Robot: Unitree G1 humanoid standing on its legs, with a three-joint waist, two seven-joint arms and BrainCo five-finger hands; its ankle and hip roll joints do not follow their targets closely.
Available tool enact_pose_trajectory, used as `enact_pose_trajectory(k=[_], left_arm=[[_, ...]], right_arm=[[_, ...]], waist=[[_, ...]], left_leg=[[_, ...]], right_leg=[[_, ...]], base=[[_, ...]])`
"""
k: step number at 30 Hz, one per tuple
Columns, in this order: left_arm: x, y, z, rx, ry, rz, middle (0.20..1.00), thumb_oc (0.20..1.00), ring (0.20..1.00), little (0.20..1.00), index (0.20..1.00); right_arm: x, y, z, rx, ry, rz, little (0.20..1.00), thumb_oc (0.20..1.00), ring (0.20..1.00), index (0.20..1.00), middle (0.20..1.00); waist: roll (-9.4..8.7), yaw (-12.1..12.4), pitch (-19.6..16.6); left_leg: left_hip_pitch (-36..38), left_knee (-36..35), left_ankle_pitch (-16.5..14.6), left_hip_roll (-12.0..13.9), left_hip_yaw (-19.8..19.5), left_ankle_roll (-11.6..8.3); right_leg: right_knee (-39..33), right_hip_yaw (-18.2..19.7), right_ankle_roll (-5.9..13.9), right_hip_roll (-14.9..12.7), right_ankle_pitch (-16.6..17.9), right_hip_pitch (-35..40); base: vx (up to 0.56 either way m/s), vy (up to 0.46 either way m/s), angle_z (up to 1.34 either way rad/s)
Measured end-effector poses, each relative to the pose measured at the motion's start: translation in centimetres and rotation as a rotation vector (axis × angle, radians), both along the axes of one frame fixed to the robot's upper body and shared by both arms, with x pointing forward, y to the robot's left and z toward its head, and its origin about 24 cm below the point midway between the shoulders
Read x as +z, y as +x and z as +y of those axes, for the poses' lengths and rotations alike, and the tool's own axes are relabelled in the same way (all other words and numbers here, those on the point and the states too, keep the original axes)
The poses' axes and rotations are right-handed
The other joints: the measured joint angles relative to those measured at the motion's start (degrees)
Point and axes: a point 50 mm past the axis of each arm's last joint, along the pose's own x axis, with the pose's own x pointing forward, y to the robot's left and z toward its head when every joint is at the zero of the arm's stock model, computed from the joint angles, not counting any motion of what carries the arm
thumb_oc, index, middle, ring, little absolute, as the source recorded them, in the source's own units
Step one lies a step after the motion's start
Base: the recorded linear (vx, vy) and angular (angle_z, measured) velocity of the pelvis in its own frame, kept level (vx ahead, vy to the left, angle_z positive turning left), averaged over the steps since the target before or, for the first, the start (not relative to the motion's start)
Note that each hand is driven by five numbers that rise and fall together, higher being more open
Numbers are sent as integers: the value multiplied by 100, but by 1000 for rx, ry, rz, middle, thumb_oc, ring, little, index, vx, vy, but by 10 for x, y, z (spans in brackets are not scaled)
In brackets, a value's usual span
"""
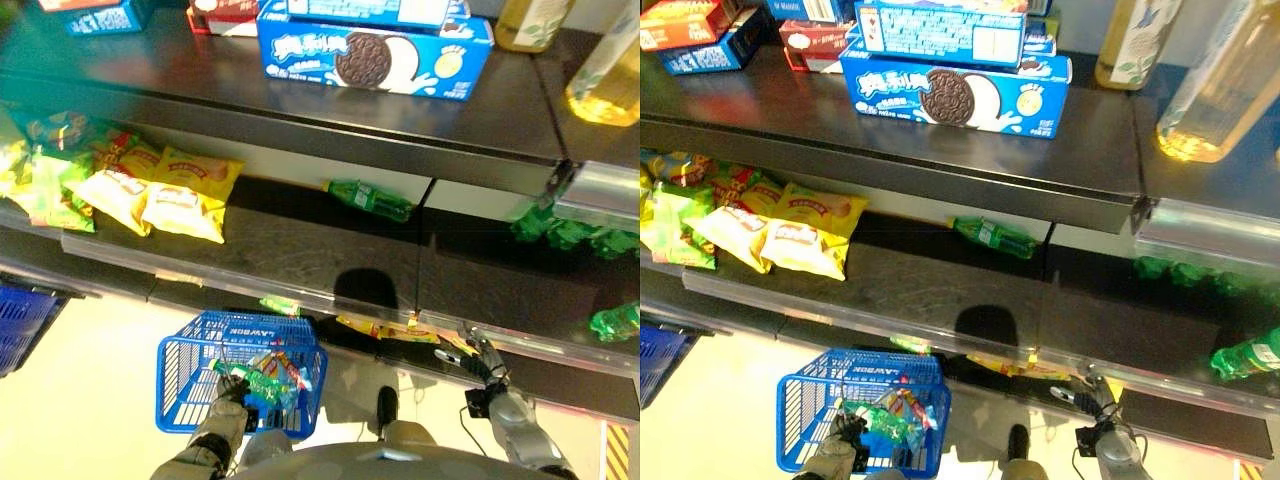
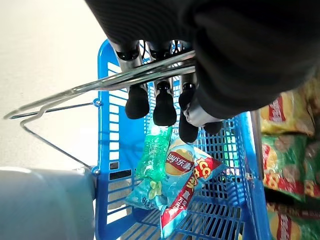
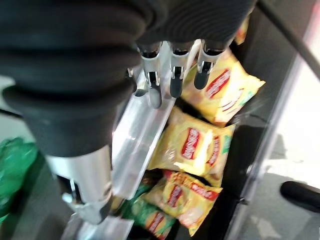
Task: Pick up the snacks into the basket
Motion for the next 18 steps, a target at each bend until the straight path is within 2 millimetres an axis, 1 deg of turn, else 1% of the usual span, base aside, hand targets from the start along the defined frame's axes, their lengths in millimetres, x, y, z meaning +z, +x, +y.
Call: enact_pose_trajectory(k=[1, 3, 4, 5, 7, 9, 10, 11, 12, 14, 15, 16, 17, 18], left_arm=[[-1, -2, 0, -12, 6, 11, 200, 200, 200, 200, 200], [-3, -8, 0, -51, 16, 39, 200, 200, 200, 200, 200], [-5, -13, -1, -65, 18, 55, 200, 200, 200, 200, 200], [-4, -10, -3, -89, 17, 52, 200, 200, 200, 200, 200], [-5, -10, -5, -112, 14, 57, 200, 200, 200, 200, 200], [-5, -9, -6, -119, 13, 56, 200, 200, 200, 200, 200], [-5, -9, -7, -145, 14, 61, 200, 200, 200, 200, 200], [-5, -9, -8, -155, 12, 61, 200, 200, 200, 200, 200], [-5, -8, -10, -166, 12, 57, 200, 200, 200, 200, 200], [-4, -7, -7, -169, 20, 55, 200, 200, 200, 200, 200], [-3, -4, -4, -174, 27, 53, 200, 200, 200, 200, 200], [-3, -7, -1, -174, 32, 63, 200, 200, 200, 200, 200], [-3, -8, 2, -172, 40, 68, 200, 200, 200, 200, 200], [-3, -9, 7, -171, 51, 74, 200, 200, 200, 200, 200]], right_arm=[[-9, -9, -1, -37, 7, 56, 1000, 1000, 1000, 1000, 1000], [-33, -46, 4, -156, 34, 265, 1000, 1000, 1000, 1000, 1000], [-39, -58, 6, -197, 46, 318, 1000, 1000, 1000, 1000, 1000], [-44, -74, 10, -232, 57, 401, 1000, 1000, 1000, 1000, 1000], [-49, -91, 17, -255, 73, 483, 1000, 1000, 1000, 1000, 1000], [-50, -103, 18, -264, 74, 517, 1000, 1000, 1000, 1000, 1000], [-51, -111, 18, -277, 73, 557, 1000, 1000, 1000, 1000, 1000], [-51, -108, 18, -278, 73, 561, 1000, 1000, 1000, 1000, 1000], [-52, -115, 20, -282, 68, 598, 1000, 1000, 1000, 1000, 1000], [-53, -109, 26, -272, 82, 589, 1000, 1000, 1000, 1000, 1000], [-55, -107, 34, -267, 99, 588, 1000, 1000, 1000, 1000, 1000], [-56, -106, 41, -260, 113, 587, 1000, 1000, 1000, 1000, 1000], [-57, -105, 47, -254, 127, 588, 1000, 1000, 1000, 1000, 1000], [-57, -101, 50, -249, 127, 579, 1000, 1000, 1000, 1000, 1000]], waist=[[-9, -1, -65], [-62, 17, -281], [-78, 15, -295], [-98, 2, -322], [-124, 6, -361], [-136, -3, -366], [-159, -1, -378], [-160, 6, -379], [-206, 2, -373], [-272, 2, -383], [-327, -15, -361], [-324, 0, -352], [-374, 17, -381], [-431, 20, -380]], left_leg=[[6, -1, -17, -1, -4, 8], [38, -20, -46, -18, -8, 15], [78, -24, -57, -33, -8, 28], [112, -24, -67, -70, -6, 39], [99, -26, -79, -131, -4, 56], [90, -24, -74, -179, 4, 86], [90, -20, -81, -238, 15, 117], [88, -24, -88, -260, 18, 137], [69, 2, -85, -332, 57, 174], [0, -7, -91, -392, 158, 218], [-2, 2, -80, -427, 157, 268], [7, 3, -92, -426, 168, 265], [15, 4, -100, -422, 184, 262], [58, 4, -106, -395, 249, 255]], right_leg=[[0, -1, 1, 0, -9, 9], [0, -15, 19, -22, -36, 56], [1, -37, 28, -44, -44, 99], [0, -34, 44, -81, -57, 130], [3, -30, 45, -142, -70, 108], [8, -20, 64, -190, -64, 92], [31, -19, 89, -267, -61, 63], [64, -10, 121, -281, -79, 62], [201, 4, 149, -356, -39, -63], [279, 2, 167, -428, -42, -142], [389, 4, 178, -458, -21, -186], [456, 0, 177, -457, -22, -221], [476, -19, 164, -448, -32, -245], [484, 5, 161, -420, -35, -234]], base=[[15, 77, 4], [7, 137, 4], [2, 206, 2], [-5, 181, 1], [-23, 194, 1], [-80, 183, 0], [-123, 168, 1], [-135, 178, -2], [-131, 188, -9], [-112, 152, -12], [-85, 98, -6], [-65, 54, -9], [-80, 32, -17], [-82, -6, -22]])
